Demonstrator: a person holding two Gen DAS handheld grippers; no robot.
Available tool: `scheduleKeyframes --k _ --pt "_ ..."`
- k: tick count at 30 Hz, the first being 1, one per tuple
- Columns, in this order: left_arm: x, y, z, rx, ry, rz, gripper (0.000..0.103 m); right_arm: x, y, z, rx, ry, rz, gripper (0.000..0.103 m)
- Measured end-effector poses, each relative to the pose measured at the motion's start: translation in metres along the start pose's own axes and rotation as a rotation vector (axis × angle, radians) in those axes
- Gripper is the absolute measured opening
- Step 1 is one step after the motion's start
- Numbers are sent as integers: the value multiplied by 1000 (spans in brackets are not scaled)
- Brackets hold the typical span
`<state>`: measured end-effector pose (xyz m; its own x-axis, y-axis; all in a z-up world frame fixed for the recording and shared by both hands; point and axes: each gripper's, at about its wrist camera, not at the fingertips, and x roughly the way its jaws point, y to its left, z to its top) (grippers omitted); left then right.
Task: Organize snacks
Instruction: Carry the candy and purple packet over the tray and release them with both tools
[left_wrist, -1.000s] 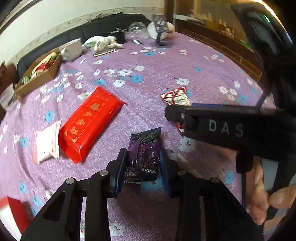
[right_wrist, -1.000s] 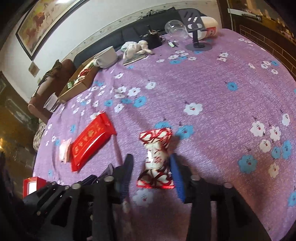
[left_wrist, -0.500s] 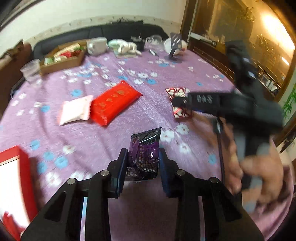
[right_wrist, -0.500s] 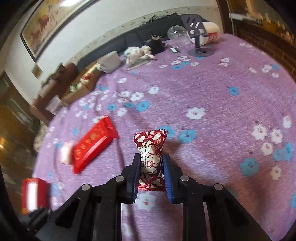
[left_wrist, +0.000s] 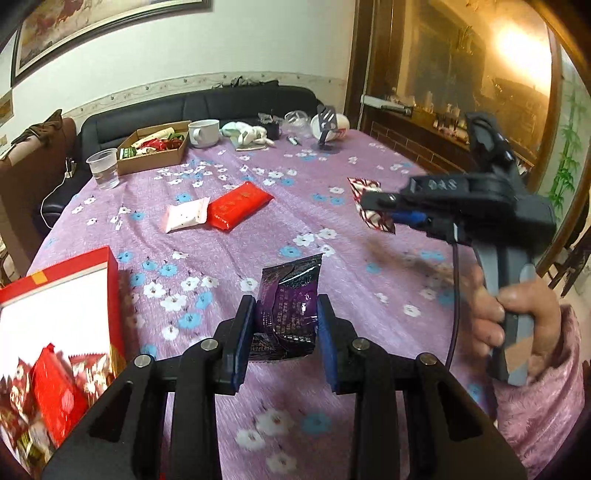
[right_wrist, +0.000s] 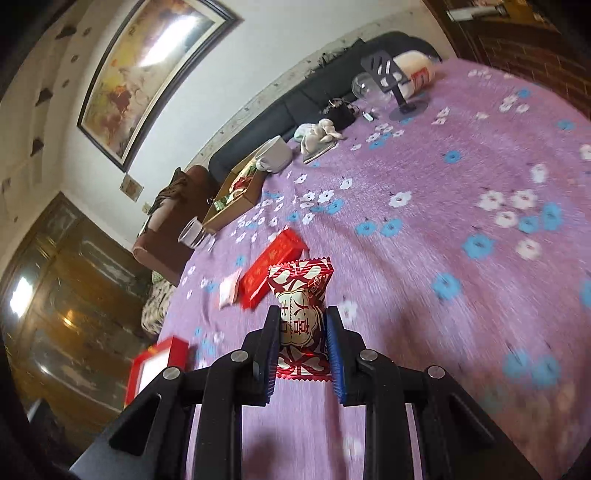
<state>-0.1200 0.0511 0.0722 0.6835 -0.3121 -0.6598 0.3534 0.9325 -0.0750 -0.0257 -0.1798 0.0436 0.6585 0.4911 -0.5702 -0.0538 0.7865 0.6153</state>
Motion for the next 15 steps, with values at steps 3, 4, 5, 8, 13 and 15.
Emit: scheduleKeyframes --k 3,4,5,8,13,15 --pt "-16 -3 -6 -6 -27 -11 30 -23 11 -15 -44 -15 -8 24" --pt "-21 -4 -8 -3 -37 -6 30 -30 15 -21 -67 -21 -18 24" --pt "-26 -5 -10 -1 -45 1 30 -34 17 -25 -81 -23 -23 24" --pt "-40 -4 -15 -4 -67 14 30 -46 22 -37 -93 -14 -26 24" --pt "-55 3 -27 -21 -88 46 30 -44 38 -51 -116 12 -27 24" --pt "-60 11 -32 -41 -94 64 30 -41 46 -57 -129 25 -18 24"
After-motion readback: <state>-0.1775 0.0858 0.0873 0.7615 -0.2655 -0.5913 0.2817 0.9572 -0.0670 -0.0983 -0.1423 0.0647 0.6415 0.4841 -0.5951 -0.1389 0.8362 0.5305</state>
